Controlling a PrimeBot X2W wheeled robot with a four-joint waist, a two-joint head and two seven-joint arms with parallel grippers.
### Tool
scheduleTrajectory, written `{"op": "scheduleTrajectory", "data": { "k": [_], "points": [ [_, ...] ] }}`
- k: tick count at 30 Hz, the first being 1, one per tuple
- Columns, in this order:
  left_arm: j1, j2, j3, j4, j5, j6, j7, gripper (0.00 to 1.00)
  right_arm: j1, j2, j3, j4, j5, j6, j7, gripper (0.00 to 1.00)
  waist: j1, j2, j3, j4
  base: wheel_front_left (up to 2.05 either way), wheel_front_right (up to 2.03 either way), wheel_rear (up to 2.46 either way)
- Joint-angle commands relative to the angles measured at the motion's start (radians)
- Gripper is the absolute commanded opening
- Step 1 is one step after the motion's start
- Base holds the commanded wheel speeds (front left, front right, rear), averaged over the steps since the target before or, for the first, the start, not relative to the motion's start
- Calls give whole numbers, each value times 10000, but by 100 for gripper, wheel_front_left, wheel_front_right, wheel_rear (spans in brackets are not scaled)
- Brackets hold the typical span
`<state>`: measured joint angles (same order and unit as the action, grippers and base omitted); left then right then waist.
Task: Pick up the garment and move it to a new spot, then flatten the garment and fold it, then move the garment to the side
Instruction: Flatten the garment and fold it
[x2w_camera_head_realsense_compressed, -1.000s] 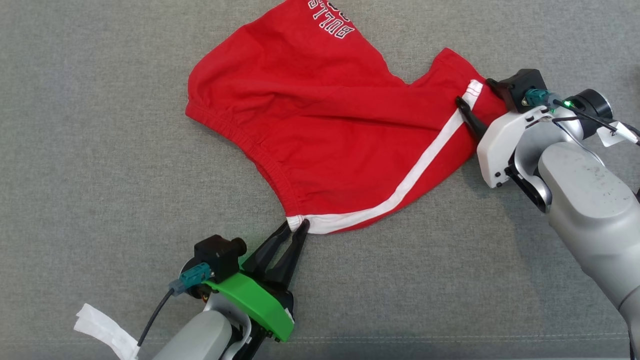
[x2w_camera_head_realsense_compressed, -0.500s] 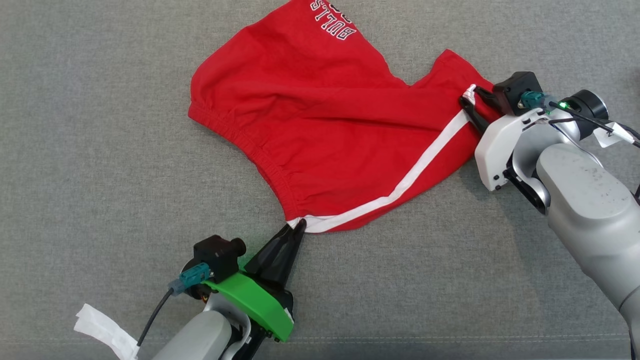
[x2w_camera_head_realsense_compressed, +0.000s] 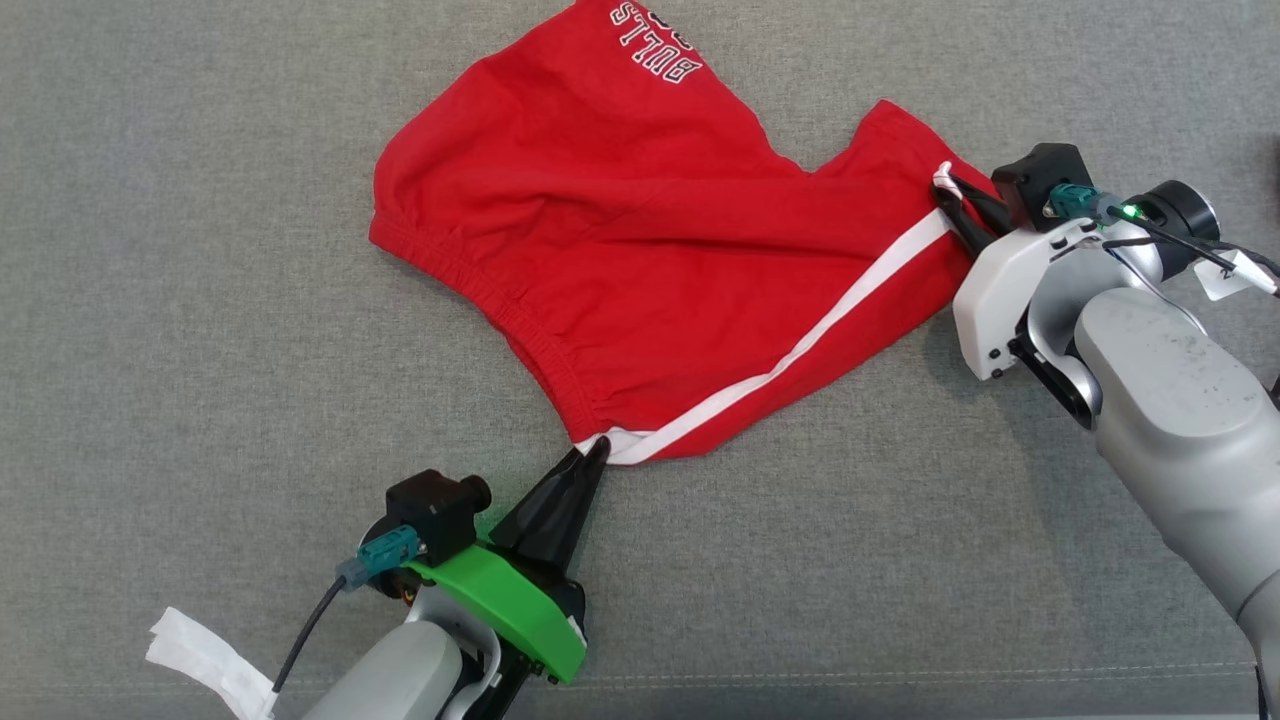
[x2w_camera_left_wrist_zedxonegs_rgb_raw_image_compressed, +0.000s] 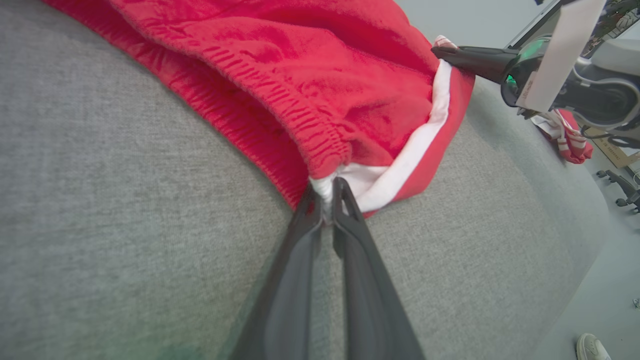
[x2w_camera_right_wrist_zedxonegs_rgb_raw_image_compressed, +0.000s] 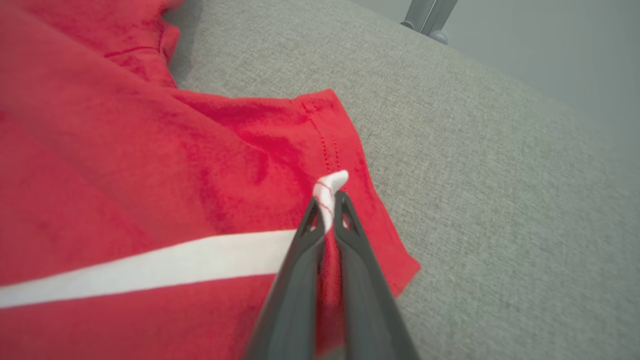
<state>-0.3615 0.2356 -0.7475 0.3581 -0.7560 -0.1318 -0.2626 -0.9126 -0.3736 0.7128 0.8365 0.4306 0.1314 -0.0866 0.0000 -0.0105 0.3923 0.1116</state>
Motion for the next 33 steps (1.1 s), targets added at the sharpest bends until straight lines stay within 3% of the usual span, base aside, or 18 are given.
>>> {"op": "scheduleTrajectory", "data": {
  "k": [1, 6, 13, 17, 22, 27, 33],
  "points": [
    [-106, 75, -3, -13, -35, 20, -23, 0, -20, -11, -34, 37, 81, -16, -97, 2, 0, 105, -24, -9, 0, 0, 0],
    [-45, 97, -14, -32, -27, 20, -24, 0, 158, -46, -120, -51, 128, -16, -362, 6, 0, 105, -155, -36, 0, 0, 0],
    [179, 131, -114, -115, -49, 20, -22, 0, 555, -101, -470, -312, 225, -16, -830, 2, 0, 105, -438, -93, 0, 0, 0],
    [454, 244, -176, -391, -348, 20, 112, 0, 1115, -116, -1107, -616, 306, -16, -1386, 0, 0, 105, -797, -90, 0, 0, 0],
    [1247, 844, -57, -1788, -953, 156, 649, 0, 2562, -132, -2468, -1560, 351, -18, -1744, 0, 0, 105, -1453, -155, 0, 0, 0],
    [2124, 1644, -54, -3667, -1285, 691, 1438, 0, 4124, -16, -3902, -2787, 60, -18, -1783, 0, 0, 105, -2024, -350, 0, 0, 0],
    [3402, 3065, 442, -6908, -1505, 2156, 2302, 0, 6438, 450, -5797, -5058, -583, -25, -1785, 0, 0, 105, -2603, -722, 0, 0, 0]
  ]
}}
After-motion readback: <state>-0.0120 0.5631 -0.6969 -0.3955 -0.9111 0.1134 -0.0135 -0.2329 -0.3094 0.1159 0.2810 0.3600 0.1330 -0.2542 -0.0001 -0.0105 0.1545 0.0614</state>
